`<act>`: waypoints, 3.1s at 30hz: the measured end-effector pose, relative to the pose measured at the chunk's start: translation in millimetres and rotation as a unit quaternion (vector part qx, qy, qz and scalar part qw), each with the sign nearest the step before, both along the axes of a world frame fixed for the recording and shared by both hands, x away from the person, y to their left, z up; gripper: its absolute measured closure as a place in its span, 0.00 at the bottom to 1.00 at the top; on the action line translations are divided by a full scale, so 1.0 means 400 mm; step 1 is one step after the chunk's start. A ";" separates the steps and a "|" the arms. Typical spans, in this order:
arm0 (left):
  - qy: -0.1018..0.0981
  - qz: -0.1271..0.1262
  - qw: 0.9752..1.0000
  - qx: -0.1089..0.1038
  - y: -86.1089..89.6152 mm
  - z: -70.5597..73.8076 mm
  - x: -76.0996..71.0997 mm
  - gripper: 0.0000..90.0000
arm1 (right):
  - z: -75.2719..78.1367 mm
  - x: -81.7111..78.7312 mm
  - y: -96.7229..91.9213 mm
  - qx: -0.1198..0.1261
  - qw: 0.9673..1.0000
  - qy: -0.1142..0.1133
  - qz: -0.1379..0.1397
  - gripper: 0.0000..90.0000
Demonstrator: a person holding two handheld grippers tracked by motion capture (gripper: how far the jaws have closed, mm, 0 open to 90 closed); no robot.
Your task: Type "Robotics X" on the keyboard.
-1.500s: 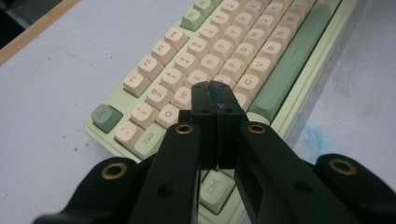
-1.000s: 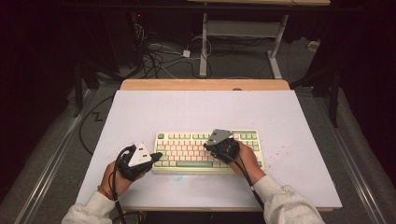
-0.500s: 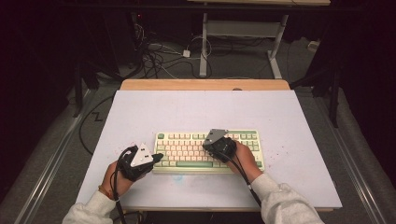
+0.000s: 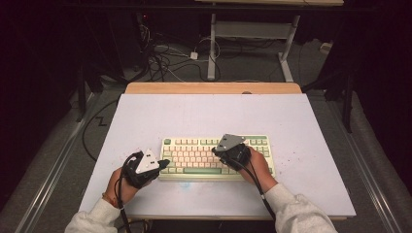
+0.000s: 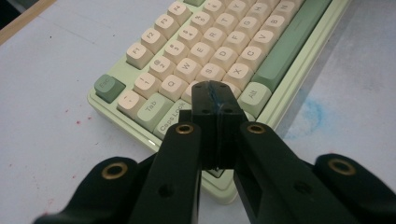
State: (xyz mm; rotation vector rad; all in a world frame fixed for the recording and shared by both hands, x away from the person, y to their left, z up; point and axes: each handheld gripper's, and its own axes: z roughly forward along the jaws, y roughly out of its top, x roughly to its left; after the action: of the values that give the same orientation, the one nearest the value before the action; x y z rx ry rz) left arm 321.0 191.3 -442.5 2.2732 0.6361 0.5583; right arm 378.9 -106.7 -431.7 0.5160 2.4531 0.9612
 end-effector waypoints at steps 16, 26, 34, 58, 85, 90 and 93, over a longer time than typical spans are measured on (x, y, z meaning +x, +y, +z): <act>-0.003 -0.005 1.000 0.004 -0.012 -0.003 0.008 0.98 | 0.029 -0.047 -0.065 0.045 0.999 -0.022 -0.013 1.00; -0.002 -0.013 1.000 0.009 -0.024 -0.007 0.003 0.98 | 0.044 -0.073 -0.099 0.058 0.998 -0.031 -0.014 1.00; -0.004 -0.014 1.000 0.007 -0.028 -0.005 0.000 0.98 | 0.051 -0.092 -0.136 0.060 0.997 -0.037 -0.019 1.00; 0.005 -0.040 0.999 0.018 -0.089 -0.004 0.019 0.98 | 0.053 -0.136 -0.244 0.059 0.996 -0.044 -0.049 1.00; 0.040 -0.066 0.997 0.031 -0.168 -0.011 0.084 0.97 | 0.029 -0.147 -0.248 0.047 0.997 -0.027 -0.046 1.00; 0.042 -0.070 0.996 0.038 -0.177 -0.015 0.088 0.97 | 0.029 -0.148 -0.247 0.045 0.998 -0.027 -0.045 1.00; 0.042 -0.068 0.996 0.039 -0.178 -0.018 0.089 0.98 | 0.028 -0.148 -0.248 0.044 0.998 -0.028 -0.045 1.00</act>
State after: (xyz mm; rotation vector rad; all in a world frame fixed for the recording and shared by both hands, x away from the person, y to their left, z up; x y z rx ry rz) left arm 356.6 120.1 -449.7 2.4025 0.5032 0.4297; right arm 319.7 -205.8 -420.4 0.6154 2.3262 1.0371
